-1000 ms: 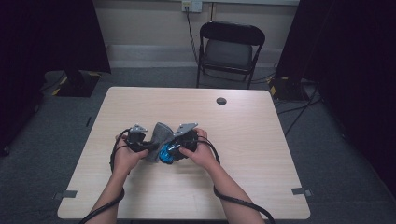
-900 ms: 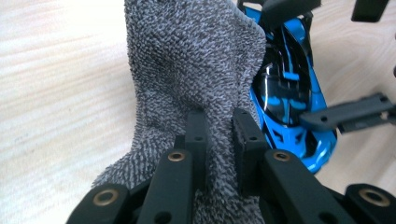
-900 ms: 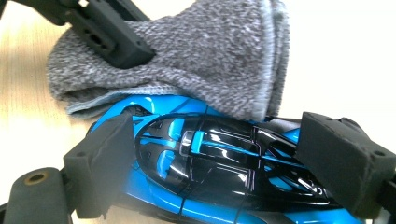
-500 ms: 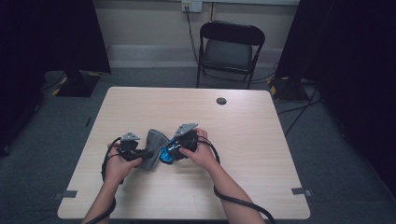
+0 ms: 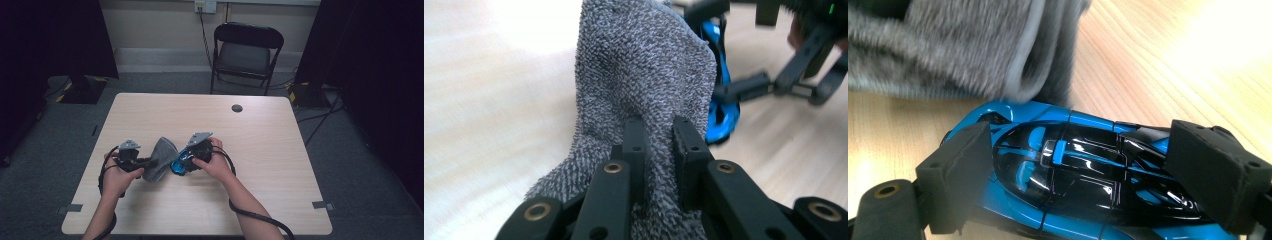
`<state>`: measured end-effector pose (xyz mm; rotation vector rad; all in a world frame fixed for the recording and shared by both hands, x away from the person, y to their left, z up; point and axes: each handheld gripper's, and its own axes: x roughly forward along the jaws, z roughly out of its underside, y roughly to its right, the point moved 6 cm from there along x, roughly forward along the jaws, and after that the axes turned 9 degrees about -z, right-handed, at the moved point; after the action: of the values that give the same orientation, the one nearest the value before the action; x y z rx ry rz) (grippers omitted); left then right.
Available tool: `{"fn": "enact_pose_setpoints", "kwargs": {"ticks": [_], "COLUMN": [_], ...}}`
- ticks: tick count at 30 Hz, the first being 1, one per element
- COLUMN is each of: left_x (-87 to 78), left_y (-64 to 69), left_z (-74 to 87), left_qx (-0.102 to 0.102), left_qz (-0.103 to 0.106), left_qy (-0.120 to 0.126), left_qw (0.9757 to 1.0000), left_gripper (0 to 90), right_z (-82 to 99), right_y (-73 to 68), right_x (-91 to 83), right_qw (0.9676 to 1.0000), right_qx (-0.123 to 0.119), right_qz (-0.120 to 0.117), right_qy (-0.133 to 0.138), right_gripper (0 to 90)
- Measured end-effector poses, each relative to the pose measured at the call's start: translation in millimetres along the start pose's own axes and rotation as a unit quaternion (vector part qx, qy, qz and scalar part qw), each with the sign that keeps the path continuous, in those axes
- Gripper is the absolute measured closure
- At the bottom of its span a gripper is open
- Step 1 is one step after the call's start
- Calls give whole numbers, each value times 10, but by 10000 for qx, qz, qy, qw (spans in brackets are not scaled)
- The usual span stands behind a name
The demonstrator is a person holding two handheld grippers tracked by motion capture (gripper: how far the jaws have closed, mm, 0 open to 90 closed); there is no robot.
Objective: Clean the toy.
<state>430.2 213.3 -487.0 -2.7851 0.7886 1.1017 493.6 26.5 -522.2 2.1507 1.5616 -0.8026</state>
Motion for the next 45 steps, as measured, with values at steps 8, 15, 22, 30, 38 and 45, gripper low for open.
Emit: {"fn": "enact_pose_setpoints", "kwargs": {"ticks": [8,15,22,30,38,45], "left_x": [193,538,873,1126,1250,1233], "left_y": [-86,-38,33,153,179,198], "left_z": [-337,-539,-627,-666,-591,-571], "left_qx": [-264,-127,16,209,245,374], "left_qz": [-271,-355,-320,-276,-324,-350], "left_qy": [298,130,-110,-262,-279,-386], "left_qw": [9988,9992,9994,9991,9988,9979], "left_gripper": [787,787,786,779,769,781], "right_z": [0,2,3,4,6,4], "right_y": [5,9,15,14,19,22], "right_x": [0,0,0,1,0,-1], "right_qw": [10000,10000,10000,10000,9999,10000], "right_qx": [15,0,12,28,43,44], "right_qz": [17,18,32,45,61,49], "right_qy": [5,22,34,59,80,63], "right_gripper": [113,112,112,112,111,112]}}
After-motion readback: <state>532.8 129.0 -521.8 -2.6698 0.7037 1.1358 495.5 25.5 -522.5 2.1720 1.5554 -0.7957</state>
